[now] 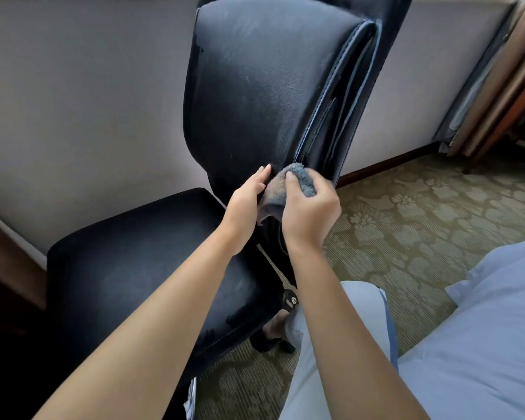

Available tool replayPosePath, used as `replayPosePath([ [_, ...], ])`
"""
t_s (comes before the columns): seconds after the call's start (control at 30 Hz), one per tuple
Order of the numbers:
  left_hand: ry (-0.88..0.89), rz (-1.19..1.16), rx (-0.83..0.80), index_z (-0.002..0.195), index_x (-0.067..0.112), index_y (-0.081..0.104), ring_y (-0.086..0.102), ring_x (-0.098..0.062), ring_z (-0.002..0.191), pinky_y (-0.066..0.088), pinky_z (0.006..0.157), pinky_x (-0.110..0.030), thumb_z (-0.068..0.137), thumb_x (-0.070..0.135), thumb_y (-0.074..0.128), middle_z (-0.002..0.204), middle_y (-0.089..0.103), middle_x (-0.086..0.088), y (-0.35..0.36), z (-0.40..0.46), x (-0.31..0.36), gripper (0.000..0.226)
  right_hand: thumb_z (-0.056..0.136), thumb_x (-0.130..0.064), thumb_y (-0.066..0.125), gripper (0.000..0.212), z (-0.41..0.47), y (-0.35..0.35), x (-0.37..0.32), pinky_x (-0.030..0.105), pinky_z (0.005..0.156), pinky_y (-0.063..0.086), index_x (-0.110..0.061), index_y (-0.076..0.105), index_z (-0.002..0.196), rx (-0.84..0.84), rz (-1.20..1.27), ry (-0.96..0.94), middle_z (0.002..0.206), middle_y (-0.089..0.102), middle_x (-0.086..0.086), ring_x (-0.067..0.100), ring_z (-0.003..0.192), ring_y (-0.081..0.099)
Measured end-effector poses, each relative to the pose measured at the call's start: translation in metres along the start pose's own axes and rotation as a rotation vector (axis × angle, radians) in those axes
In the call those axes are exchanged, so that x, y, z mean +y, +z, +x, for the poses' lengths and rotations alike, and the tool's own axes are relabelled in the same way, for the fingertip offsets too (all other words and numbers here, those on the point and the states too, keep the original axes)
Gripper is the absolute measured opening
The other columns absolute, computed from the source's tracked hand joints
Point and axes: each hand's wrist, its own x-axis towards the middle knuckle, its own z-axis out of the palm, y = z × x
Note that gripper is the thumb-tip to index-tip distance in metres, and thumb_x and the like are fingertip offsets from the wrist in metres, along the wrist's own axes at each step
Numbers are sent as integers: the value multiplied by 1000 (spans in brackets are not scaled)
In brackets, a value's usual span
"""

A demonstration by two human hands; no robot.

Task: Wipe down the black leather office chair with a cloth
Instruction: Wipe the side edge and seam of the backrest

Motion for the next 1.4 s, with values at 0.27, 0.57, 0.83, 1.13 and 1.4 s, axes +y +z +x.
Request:
replayPosePath([
  [0.27, 40, 97, 32, 143, 23, 41, 31, -5, 137, 21, 118, -35, 98, 11, 28, 153, 30, 10, 1, 6, -7, 48, 82, -15, 70, 20, -28, 1, 28, 11, 73, 39, -3, 71, 98, -50, -38, 35, 90, 68, 6, 9, 81, 56],
  [0.57, 162, 187, 115, 141, 24, 43, 49, 27, 93, 45, 88, -11, 91, 4, 45, 139, 46, 11, 0, 7, -19, 54, 83, -18, 69, 22, -6, -9, 9, 8, 82, 41, -6, 71, 101, 11, 43, -25, 93, 61, -8, 3, 88, 56],
  [0.83, 281, 475, 51, 147, 25, 31, 18, -2, 142, 21, 116, -27, 79, 13, 74, 157, 20, 7, -5, 7, -22, 81, 84, -22, 68, 20, 13, -18, 0, 8, 77, 42, -9, 70, 98, 72, 26, 10, 94, 68, -2, 6, 86, 59],
  [1.13, 365, 611, 17, 150, 29, 19, 10, 11, 134, 17, 104, -3, 71, 14, 81, 160, 9, 8, -9, 27, -15, 101, 83, -19, 69, 22, 15, -21, -3, -1, 75, 35, -10, 70, 103, -16, -51, -13, 94, 60, -10, 1, 85, 53],
  [1.4, 420, 778, 31, 150, 33, 19, 21, 2, 139, 41, 103, -26, 68, 17, 80, 157, 20, 10, -17, 31, -14, 103, 85, -27, 68, 22, 23, -10, -26, 23, 86, 51, -12, 71, 101, 74, 176, 147, 97, 70, -2, 6, 92, 63],
])
